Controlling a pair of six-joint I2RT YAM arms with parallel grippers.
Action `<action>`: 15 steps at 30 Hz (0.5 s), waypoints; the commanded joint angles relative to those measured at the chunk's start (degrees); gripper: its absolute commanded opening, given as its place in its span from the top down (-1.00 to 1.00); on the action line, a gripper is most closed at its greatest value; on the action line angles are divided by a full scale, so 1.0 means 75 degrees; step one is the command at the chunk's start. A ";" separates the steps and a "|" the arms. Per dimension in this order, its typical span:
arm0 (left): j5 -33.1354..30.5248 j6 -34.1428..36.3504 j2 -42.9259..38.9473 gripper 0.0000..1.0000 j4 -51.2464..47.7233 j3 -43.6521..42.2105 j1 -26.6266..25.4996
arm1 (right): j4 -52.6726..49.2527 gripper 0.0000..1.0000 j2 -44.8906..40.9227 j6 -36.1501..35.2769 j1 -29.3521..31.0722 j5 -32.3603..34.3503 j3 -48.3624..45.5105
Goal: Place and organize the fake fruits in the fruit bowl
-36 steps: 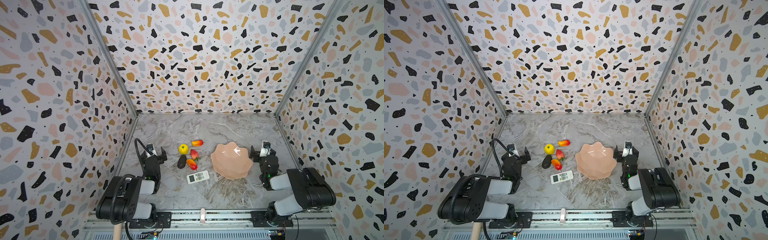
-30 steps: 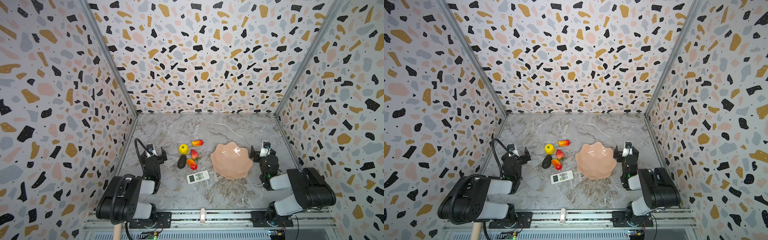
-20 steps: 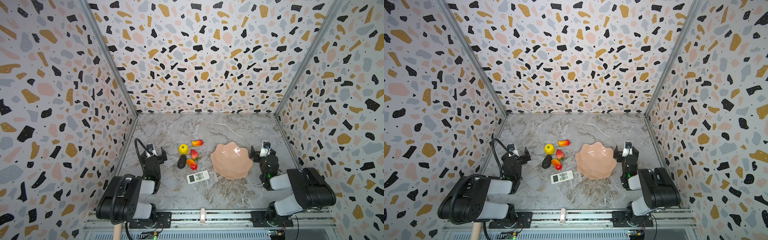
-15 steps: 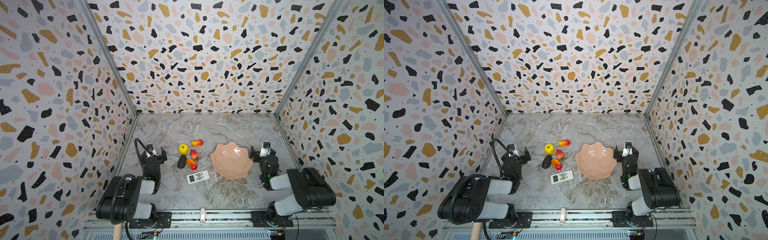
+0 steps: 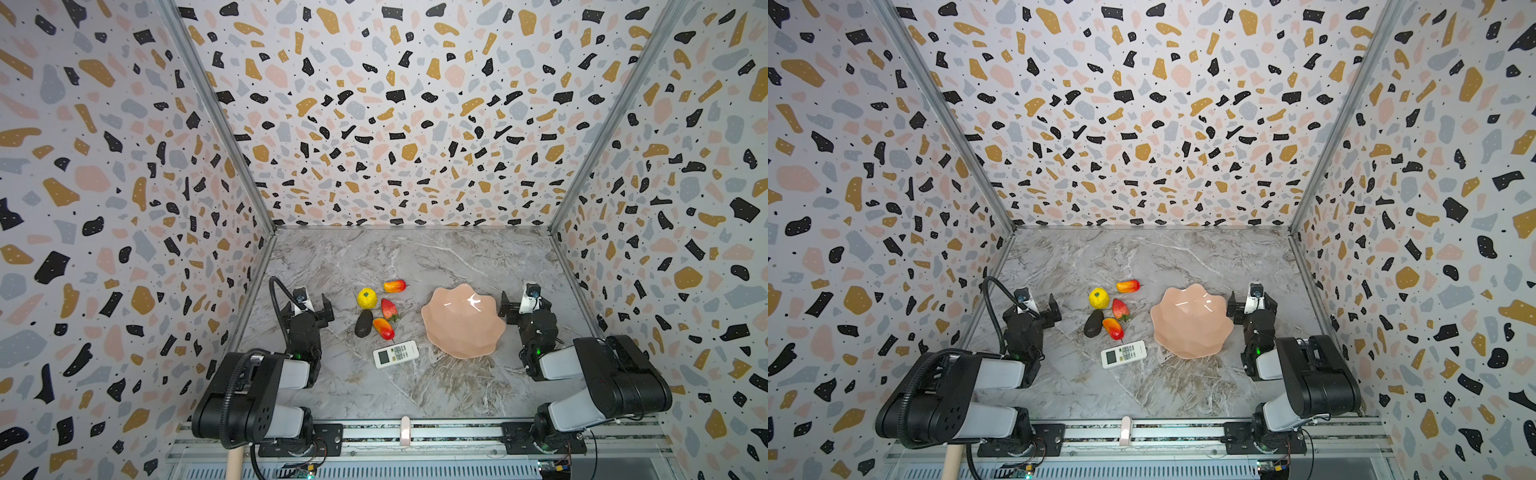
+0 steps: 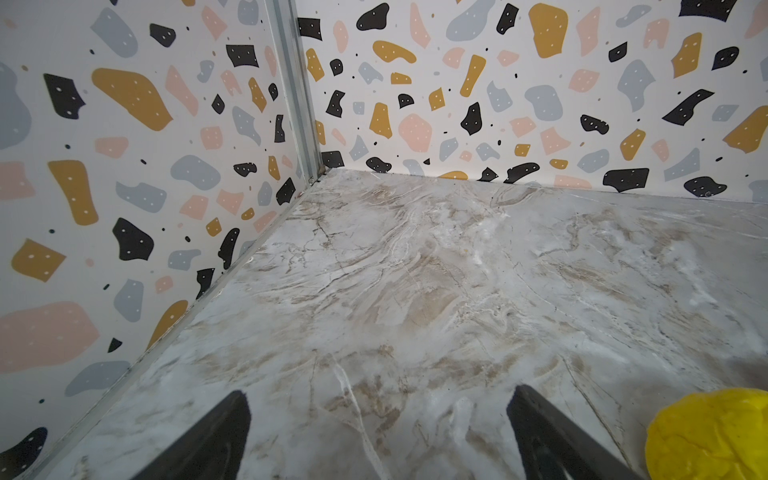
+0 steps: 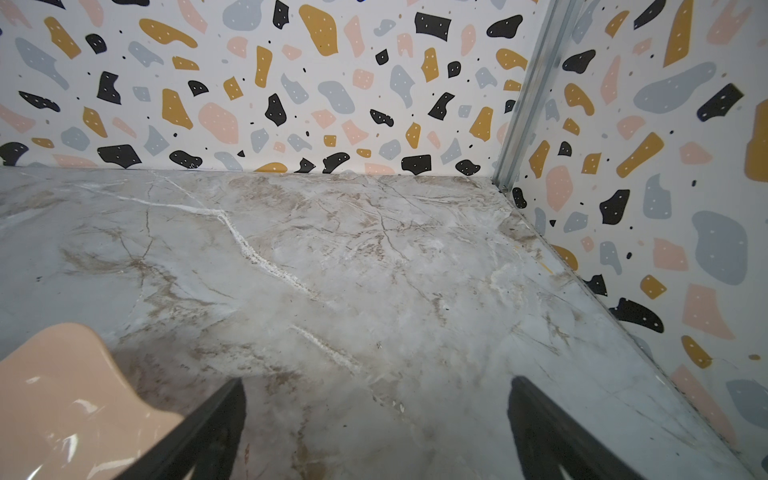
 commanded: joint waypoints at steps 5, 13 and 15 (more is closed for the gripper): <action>-0.1485 -0.0494 -0.2219 -0.99 -0.2593 0.0899 -0.0061 | -0.1926 -0.98 -0.2442 -0.0434 0.0638 0.1092 0.0439; -0.0762 -0.1838 -0.4618 -0.99 -0.8453 0.3264 -0.0174 | -0.7363 -0.98 -0.3514 0.0824 0.2252 -0.0034 0.3844; -0.0350 -0.1827 -0.4671 -0.99 -0.9709 0.3911 -0.0192 | -0.8278 -0.98 -0.2901 0.1244 0.3038 -0.0110 0.4770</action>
